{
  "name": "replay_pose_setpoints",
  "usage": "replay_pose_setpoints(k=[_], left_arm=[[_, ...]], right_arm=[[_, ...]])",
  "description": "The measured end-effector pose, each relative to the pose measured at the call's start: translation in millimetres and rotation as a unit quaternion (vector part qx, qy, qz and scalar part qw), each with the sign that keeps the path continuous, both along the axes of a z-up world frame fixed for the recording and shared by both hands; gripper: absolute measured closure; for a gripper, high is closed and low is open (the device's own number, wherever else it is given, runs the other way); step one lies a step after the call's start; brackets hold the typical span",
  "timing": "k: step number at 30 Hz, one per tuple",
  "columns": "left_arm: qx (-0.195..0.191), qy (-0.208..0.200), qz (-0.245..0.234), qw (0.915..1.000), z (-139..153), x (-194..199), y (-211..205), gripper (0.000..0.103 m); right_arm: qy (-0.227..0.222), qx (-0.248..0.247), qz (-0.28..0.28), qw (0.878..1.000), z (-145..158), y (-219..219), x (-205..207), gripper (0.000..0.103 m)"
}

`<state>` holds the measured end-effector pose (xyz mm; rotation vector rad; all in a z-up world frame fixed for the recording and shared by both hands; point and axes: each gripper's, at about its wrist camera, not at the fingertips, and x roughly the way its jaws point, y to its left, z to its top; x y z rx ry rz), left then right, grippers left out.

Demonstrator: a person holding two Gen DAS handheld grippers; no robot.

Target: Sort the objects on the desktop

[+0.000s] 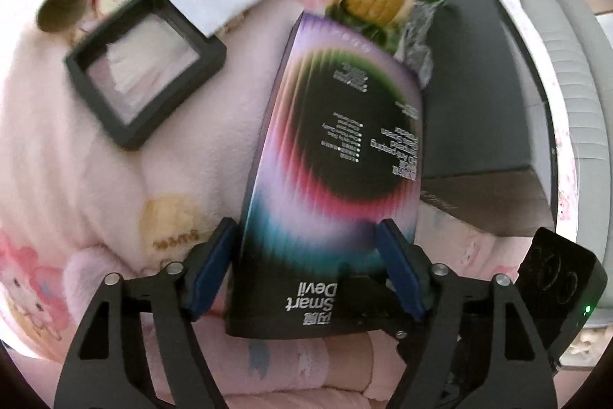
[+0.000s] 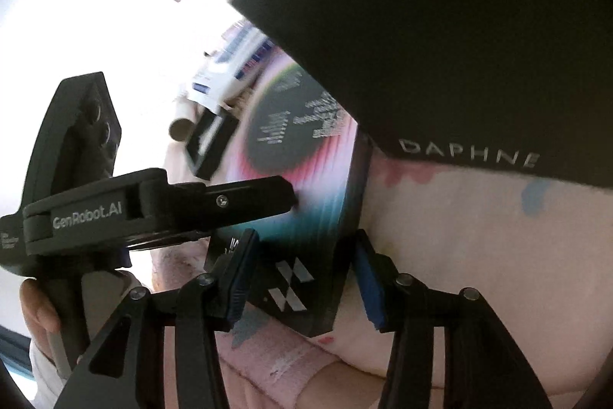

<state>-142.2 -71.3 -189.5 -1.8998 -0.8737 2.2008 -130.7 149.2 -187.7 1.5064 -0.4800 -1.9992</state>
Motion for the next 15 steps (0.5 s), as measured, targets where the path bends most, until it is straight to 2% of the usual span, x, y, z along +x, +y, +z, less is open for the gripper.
replay_pose_setpoints(k=[7,9,10,13,15], left_arm=[[0.012,0.052,0.003,0.9986,32.2,14.7,-5.7,0.031],[0.023,0.074,0.014,0.9969,41.5,22.2,-10.6,0.036],[0.021,0.085,0.018,0.996,42.6,31.6,-10.7,0.043],[0.006,0.107,0.027,0.9938,47.9,52.3,-11.6,0.042],[-0.003,0.108,0.032,0.9936,46.1,54.5,-10.8,0.043]], right_arm=[[0.028,-0.03,0.015,0.999,15.2,23.3,15.6,0.058],[0.044,-0.03,0.02,0.998,27.1,24.0,18.2,0.058],[0.054,-0.032,0.022,0.998,33.9,24.6,20.4,0.058],[0.071,-0.039,0.029,0.996,46.7,25.4,25.4,0.059],[0.064,-0.044,0.046,0.996,45.4,22.6,28.1,0.06]])
